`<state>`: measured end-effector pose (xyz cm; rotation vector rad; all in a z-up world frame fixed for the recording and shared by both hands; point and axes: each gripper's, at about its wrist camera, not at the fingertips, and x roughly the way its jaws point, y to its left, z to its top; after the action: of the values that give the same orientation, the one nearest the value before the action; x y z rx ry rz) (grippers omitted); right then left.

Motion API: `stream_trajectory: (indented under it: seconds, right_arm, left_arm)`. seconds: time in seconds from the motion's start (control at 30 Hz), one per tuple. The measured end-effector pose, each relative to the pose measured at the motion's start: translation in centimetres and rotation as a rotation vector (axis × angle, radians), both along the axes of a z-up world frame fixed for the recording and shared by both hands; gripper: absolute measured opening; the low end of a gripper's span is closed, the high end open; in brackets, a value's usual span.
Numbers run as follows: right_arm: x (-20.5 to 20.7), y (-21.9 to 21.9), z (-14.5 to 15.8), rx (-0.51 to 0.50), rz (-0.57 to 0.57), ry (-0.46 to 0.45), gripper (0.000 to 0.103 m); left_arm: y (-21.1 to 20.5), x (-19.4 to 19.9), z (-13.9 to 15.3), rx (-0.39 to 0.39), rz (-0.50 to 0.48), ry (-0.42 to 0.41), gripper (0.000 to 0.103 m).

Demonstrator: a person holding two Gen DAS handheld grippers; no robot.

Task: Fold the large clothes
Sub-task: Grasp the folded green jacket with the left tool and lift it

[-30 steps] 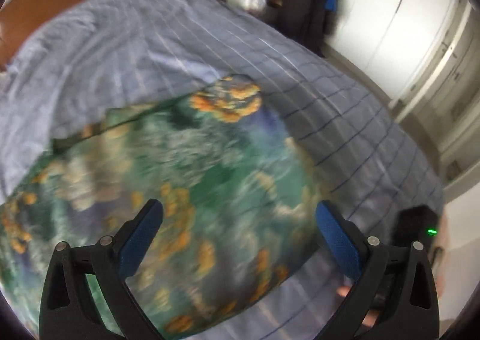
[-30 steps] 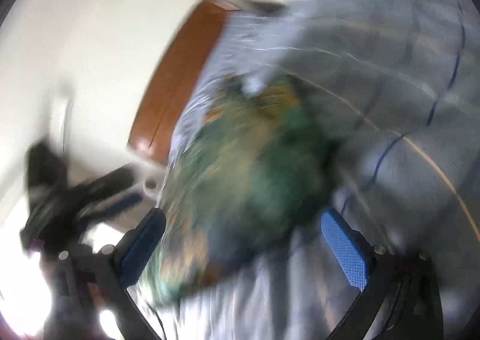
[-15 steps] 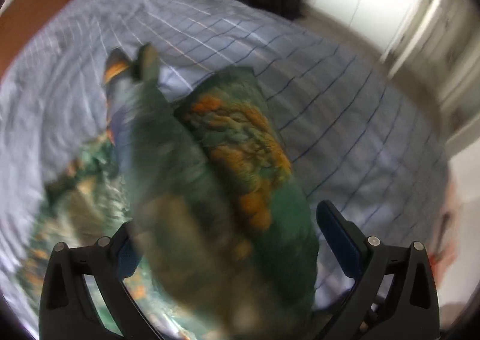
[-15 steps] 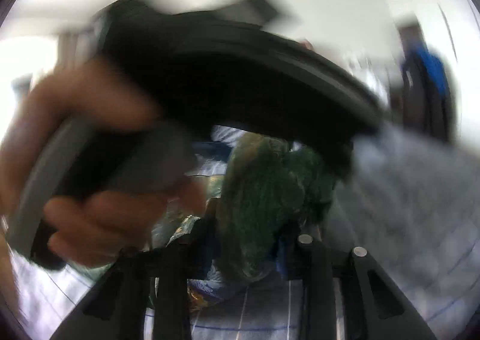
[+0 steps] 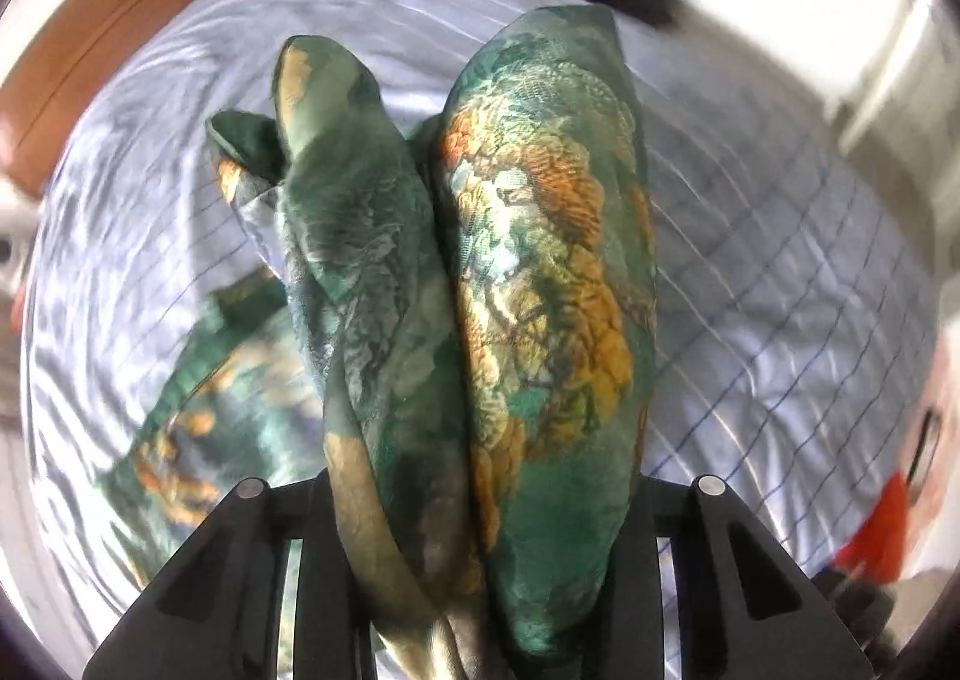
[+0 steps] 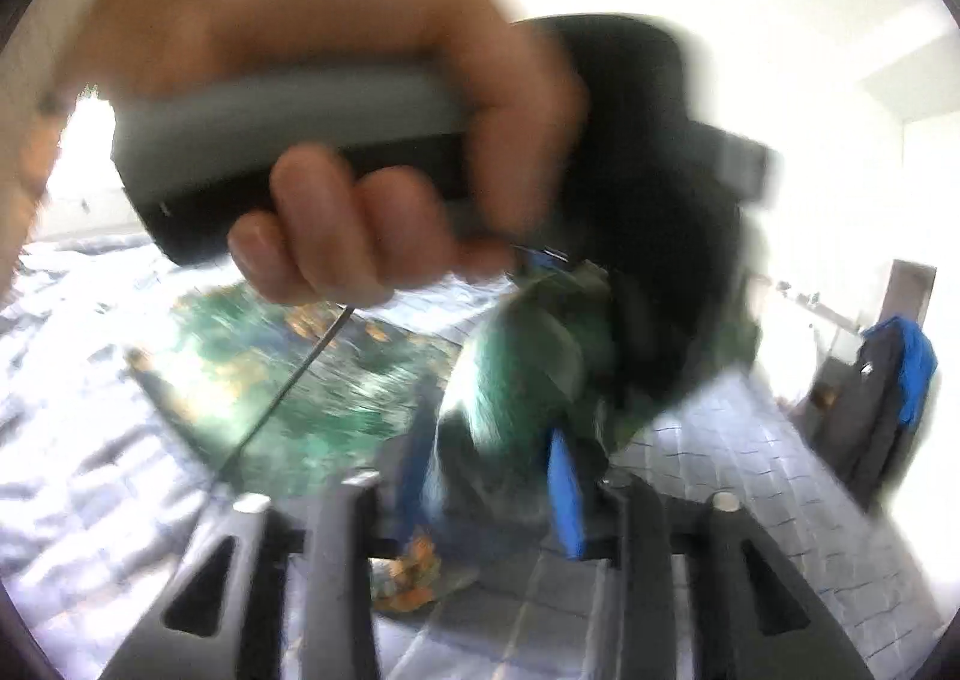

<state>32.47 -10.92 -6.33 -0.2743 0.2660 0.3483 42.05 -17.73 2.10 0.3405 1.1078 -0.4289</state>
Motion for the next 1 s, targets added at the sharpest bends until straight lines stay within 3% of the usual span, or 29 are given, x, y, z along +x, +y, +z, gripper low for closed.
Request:
stream_trajectory:
  seconds: [0.07,0.1,0.3,0.4,0.57,0.67,0.77,0.83,0.97,1.0]
  right_arm:
    - [-2.5,-1.4,0.4,0.083,0.014,0.001,0.084]
    - [-3.9,-2.2,0.4,0.133,0.007,-0.006,0.087]
    - [-7.0,-4.3,-3.5,0.121,-0.050,0.105,0.087]
    - [-7.2,-6.9,-5.6,0.162,-0.083,0.224,0.087]
    - [-7.0,-9.2,-5.7,0.164,-0.098,0.254,0.087]
    - [-8.4,-9.3,-5.5,0.170,-0.093,0.264,0.087]
    - [-9.6,-8.6,-5.7,0.170,-0.091,0.296,0.087]
    - [-10.1,-8.5,-6.3,0.162,-0.089,0.315,0.087]
    - [-10.7,-7.9,-7.0,0.143,-0.073,0.333,0.087]
    - [-10.8,-7.8,-7.0,0.140,-0.069,0.332,0.087]
  left_arm:
    - [4.7,0.2,1.1,-0.078,0.061,0.010,0.032]
    - [7.5,0.3,1.5,-0.117,0.105,0.018,0.032]
    - [23.4,-0.6,0.0,-0.344,0.396,0.084,0.031]
    - [29.6,-1.5,-2.4,-0.369,0.524,0.100,0.031]
    - [35.8,-2.4,-7.1,-0.431,0.642,0.155,0.032]
    - [36.2,-2.4,-9.0,-0.470,0.651,0.156,0.035]
    - [36.0,-1.8,-10.5,-0.434,0.658,0.139,0.047]
    - [36.5,-1.4,-11.5,-0.436,0.694,0.142,0.071]
    - [38.3,-2.4,-10.8,-0.479,0.725,0.101,0.089]
    - [38.6,-2.7,-10.3,-0.456,0.740,0.084,0.098]
